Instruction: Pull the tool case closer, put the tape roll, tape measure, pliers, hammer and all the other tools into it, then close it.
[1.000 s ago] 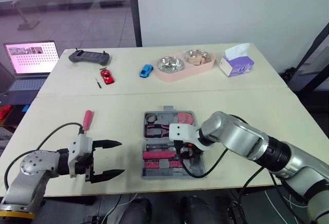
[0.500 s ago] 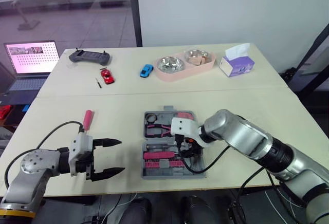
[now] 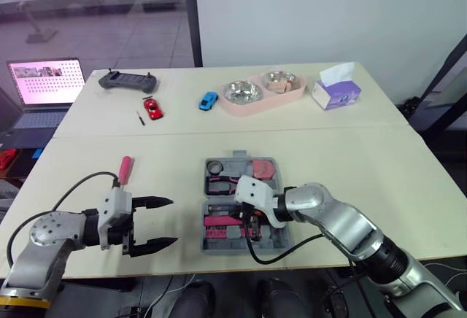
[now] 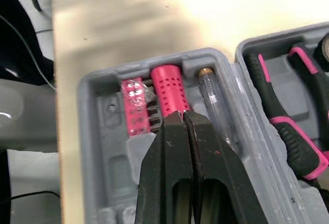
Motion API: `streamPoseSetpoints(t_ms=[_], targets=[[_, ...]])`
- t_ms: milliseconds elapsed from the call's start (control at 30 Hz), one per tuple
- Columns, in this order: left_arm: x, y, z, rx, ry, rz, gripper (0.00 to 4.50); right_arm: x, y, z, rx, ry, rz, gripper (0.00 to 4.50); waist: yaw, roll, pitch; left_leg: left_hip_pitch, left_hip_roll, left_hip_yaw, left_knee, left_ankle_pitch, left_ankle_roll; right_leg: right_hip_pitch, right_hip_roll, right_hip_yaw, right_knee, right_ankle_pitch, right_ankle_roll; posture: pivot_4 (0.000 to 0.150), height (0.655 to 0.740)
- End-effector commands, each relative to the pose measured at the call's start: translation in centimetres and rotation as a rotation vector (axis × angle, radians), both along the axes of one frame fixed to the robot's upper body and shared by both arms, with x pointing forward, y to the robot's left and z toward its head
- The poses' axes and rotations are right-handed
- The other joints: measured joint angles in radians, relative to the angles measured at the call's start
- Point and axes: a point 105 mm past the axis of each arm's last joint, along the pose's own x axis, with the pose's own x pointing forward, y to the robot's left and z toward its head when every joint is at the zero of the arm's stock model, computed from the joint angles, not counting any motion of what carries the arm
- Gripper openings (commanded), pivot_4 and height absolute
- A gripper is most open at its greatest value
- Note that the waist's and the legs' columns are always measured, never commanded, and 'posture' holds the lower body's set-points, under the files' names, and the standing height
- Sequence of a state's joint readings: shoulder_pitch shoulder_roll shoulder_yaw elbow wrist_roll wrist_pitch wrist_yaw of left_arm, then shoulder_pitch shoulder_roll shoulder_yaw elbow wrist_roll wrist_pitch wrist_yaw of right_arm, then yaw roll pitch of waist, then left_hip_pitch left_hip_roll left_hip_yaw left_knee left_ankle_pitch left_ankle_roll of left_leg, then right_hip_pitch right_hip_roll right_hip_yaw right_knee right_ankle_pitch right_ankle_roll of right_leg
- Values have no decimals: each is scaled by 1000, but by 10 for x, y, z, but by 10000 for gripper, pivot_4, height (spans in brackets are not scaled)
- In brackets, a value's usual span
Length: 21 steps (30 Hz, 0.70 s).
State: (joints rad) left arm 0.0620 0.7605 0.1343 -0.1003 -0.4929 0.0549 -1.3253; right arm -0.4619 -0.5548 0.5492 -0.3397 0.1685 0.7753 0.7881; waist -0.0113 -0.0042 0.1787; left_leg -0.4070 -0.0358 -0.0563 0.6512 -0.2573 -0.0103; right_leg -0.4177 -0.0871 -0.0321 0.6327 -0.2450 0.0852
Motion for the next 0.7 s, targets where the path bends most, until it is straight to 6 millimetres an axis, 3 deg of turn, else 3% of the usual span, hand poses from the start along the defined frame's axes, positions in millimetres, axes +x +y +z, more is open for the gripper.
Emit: streamPoseSetpoints(t_ms=[33,233,300,467,567,700], targets=[[2,0,10,-8,-39,-7,45000,5,-2,0,21,-35,-15,462,0,0,0,0,0,0,0,0,0,0,0,0,0,0,0,1500,7400],[2,1,10,-7,-42,-3,45000,0,-12,-24,-19,25,-44,462,-1,0,0,1,0,0,0,0,0,1,1,0,0,0,0,1500,7400],[2,1,10,-7,-42,-3,45000,3,-23,-40,-74,53,-96,462,-1,0,-1,1,0,0,0,0,0,1,1,0,0,0,0,1500,7400],[0,3,9,-1,-38,-5,45000,-8,-43,-73,-174,188,-156,462,2,-2,-4,16,0,0,-3,0,0,15,0,0,-2,-3,-3,1500,7400],[1,4,10,2,-39,-6,45000,-12,-58,-94,-254,326,-281,462,2,-5,-12,16,0,0,-3,0,0,15,-1,0,-3,-3,-3,1500,7400],[1,6,10,5,-38,-9,45000,-15,-58,-104,-275,461,-384,462,2,-7,-28,18,0,-1,-3,-1,0,15,-2,0,-4,-3,-4,1500,7400]])
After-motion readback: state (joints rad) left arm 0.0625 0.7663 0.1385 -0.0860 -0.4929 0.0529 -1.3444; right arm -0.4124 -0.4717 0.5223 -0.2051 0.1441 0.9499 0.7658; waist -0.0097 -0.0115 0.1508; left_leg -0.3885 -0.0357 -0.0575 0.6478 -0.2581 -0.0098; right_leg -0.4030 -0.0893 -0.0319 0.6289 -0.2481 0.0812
